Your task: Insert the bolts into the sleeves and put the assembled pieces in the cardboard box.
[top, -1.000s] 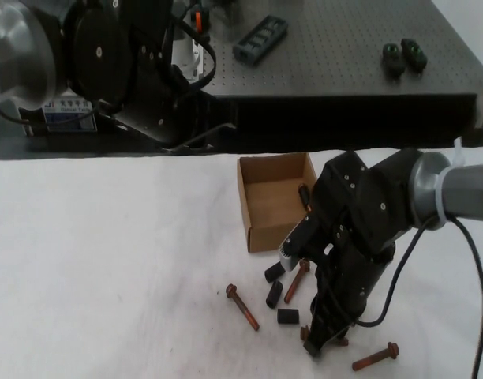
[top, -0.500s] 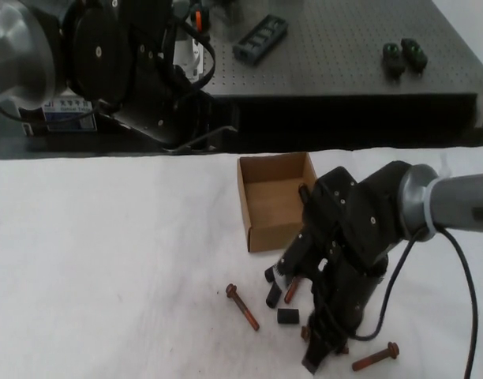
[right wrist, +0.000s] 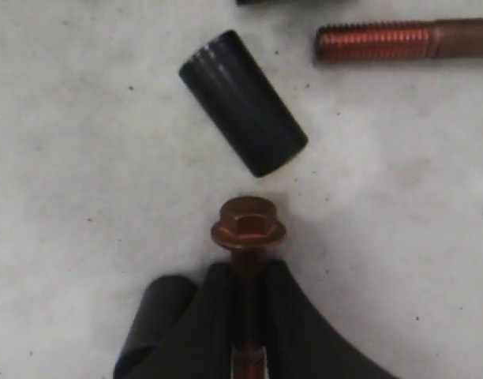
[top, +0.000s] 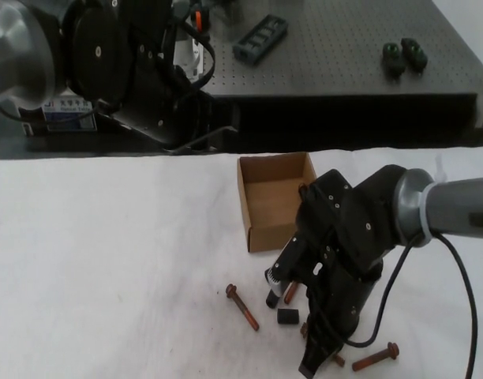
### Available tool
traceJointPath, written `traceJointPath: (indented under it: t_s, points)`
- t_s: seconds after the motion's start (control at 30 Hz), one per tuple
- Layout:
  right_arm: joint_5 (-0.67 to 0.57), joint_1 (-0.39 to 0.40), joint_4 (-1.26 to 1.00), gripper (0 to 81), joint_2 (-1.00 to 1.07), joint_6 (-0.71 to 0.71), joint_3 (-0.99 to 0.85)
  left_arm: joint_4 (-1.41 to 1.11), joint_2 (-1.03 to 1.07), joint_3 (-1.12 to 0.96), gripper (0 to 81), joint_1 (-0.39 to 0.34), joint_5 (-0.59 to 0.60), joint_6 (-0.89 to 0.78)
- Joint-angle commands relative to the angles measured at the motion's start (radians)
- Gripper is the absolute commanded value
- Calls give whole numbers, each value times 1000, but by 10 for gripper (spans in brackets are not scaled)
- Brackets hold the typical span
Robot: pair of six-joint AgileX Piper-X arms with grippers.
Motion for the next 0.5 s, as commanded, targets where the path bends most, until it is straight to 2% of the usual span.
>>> traceJointPath:
  t_s: [0.0,0.17,0.27,0.47]
  points:
    - [25,-9,-62,30,32,-1,17,-2,-12,-2,263,1,23,30]
    - [37,-69,-74,30,-20,108,17,25,8,-2,270,-20,91,90]
    - [12,-138,-34,30,-96,159,17,21,49,-4,270,-48,118,110]
    - [-5,-256,25,30,-283,205,17,26,200,-45,270,-142,126,128]
